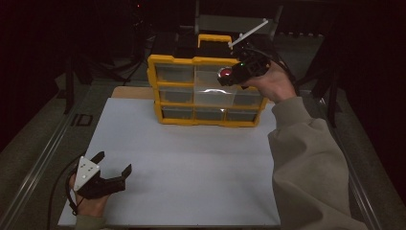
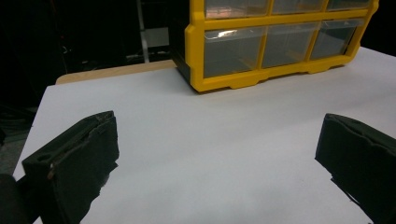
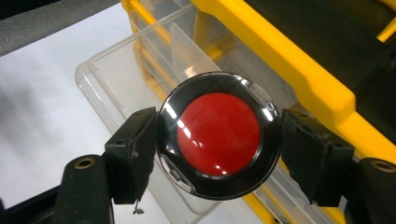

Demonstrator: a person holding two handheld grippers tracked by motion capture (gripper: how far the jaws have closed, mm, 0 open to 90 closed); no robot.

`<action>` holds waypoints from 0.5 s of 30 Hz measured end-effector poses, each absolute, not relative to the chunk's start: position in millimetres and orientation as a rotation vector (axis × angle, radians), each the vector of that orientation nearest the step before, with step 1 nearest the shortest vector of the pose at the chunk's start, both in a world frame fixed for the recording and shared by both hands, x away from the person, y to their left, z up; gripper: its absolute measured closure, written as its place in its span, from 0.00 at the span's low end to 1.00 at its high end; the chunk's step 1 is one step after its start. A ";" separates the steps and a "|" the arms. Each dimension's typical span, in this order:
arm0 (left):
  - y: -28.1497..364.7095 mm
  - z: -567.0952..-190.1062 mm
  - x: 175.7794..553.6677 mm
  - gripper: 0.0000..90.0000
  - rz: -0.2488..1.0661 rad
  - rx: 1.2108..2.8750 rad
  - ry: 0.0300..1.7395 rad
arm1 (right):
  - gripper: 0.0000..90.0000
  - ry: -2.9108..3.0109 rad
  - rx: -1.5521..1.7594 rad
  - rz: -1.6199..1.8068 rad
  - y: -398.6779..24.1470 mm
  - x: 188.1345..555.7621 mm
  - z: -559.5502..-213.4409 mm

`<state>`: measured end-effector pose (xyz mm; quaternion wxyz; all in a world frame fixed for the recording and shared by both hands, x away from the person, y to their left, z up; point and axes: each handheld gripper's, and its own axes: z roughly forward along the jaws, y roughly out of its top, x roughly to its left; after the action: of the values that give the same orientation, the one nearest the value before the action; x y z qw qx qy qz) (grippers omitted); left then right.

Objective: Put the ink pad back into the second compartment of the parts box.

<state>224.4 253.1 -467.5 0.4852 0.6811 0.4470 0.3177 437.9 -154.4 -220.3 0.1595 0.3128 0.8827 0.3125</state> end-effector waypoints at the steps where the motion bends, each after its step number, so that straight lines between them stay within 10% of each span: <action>1: 253.2 -467.5 224.4 0.00 0.773 1.658 1.088 | 0.33 2.527 0.895 0.897 -153.4 437.5 -220.7; 15: 253.0 -467.7 224.7 0.00 0.773 1.661 1.091 | 0.33 2.543 0.924 0.931 -149.5 439.0 -225.8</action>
<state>224.7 253.0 -467.7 0.4835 0.6818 0.4480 0.3173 439.0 -149.5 -225.8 0.1398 0.3198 0.8800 0.3221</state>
